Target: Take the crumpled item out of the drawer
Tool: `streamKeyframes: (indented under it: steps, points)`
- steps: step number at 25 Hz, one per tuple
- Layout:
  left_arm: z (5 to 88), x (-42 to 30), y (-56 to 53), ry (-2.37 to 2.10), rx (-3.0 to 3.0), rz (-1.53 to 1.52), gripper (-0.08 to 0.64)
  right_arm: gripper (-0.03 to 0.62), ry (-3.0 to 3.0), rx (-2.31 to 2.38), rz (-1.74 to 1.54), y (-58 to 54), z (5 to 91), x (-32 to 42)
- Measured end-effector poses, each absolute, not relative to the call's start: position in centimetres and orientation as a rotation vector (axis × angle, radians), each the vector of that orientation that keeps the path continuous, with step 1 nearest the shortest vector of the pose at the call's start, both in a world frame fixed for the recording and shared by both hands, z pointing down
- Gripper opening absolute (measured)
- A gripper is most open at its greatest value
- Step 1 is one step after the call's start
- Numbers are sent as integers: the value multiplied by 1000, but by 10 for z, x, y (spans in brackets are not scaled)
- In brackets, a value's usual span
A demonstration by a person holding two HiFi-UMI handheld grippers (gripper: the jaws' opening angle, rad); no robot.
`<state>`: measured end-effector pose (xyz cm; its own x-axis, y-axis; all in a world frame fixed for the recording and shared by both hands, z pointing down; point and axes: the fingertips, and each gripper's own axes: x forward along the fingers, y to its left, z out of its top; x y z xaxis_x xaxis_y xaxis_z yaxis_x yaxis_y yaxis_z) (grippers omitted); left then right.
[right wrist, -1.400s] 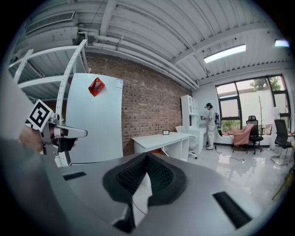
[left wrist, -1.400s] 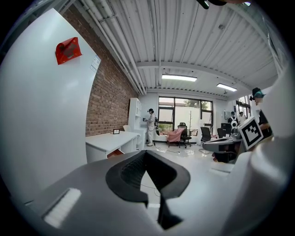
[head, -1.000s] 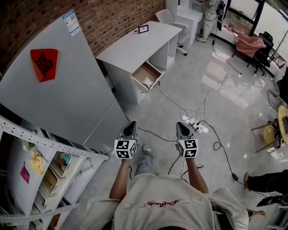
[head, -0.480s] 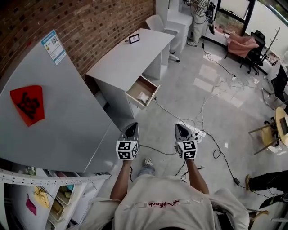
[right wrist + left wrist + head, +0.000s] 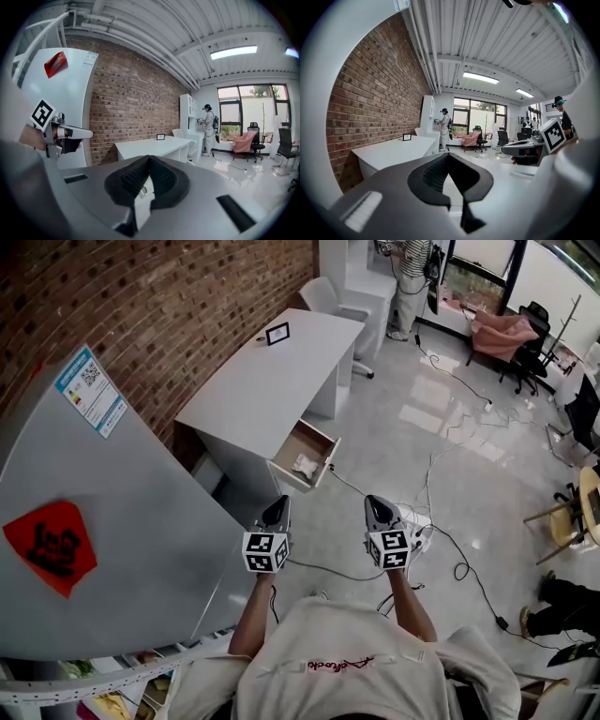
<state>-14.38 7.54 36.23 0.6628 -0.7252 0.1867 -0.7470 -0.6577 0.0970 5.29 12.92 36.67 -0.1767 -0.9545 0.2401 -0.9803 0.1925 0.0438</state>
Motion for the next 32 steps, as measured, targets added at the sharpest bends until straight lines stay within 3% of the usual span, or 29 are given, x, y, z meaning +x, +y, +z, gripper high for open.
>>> streamKeyframes:
  steps: [19,32]
  points:
    - [393,-128,20,-1159,2696,246,9,12,-2191,1871,277,87,408,70]
    - [404,-74,-97,-1227,2639,282,9,12,-2238,1830,303,-39,419,130]
